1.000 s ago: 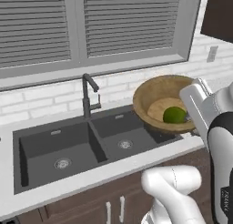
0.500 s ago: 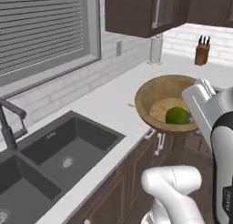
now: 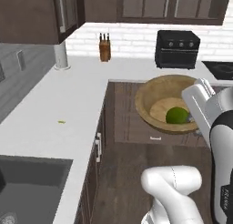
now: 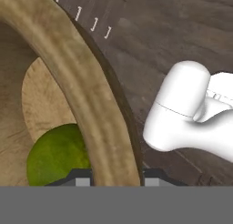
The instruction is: Pick the lime from the sink and place it in the bowl. Then pick the bowl and place it in the microwave. Then close the microwave door and press the start button.
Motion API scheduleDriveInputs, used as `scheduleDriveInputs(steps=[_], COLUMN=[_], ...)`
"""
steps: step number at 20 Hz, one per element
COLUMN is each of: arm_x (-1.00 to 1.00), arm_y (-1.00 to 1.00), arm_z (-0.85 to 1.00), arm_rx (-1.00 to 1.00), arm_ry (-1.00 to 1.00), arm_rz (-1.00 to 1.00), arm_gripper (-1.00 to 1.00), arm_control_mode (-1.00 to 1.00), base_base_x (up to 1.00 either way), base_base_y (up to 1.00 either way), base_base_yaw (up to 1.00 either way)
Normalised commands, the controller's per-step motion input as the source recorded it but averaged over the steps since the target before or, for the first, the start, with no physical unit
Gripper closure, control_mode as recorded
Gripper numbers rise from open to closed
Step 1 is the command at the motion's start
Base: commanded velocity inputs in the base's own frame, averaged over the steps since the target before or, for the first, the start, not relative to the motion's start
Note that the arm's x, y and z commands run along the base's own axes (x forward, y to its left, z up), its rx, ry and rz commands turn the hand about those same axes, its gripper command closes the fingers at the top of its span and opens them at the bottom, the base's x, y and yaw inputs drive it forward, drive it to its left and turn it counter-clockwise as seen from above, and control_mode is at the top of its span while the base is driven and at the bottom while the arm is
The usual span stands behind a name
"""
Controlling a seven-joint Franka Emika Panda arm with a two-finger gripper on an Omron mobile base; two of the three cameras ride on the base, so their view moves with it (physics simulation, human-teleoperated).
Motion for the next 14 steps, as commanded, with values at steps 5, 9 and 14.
scheduleDriveInputs(steps=[5,9,14], arm_x=[0.00,0.00,0.00], arm_y=[0.00,0.00,0.00], arm_z=[0.00,0.00,0.00], arm_rx=[0.00,0.00,0.00], arm_ry=[0.00,0.00,0.00], arm_rz=[0.00,0.00,0.00], arm_gripper=[1.00,1.00,1.00], arm_control_mode=[1.00,1.00,1.00], base_base_x=[-0.06,-0.01,0.00], base_base_y=[-0.21,-0.39,-0.45], base_base_yaw=[-0.83,-0.79,-0.76])
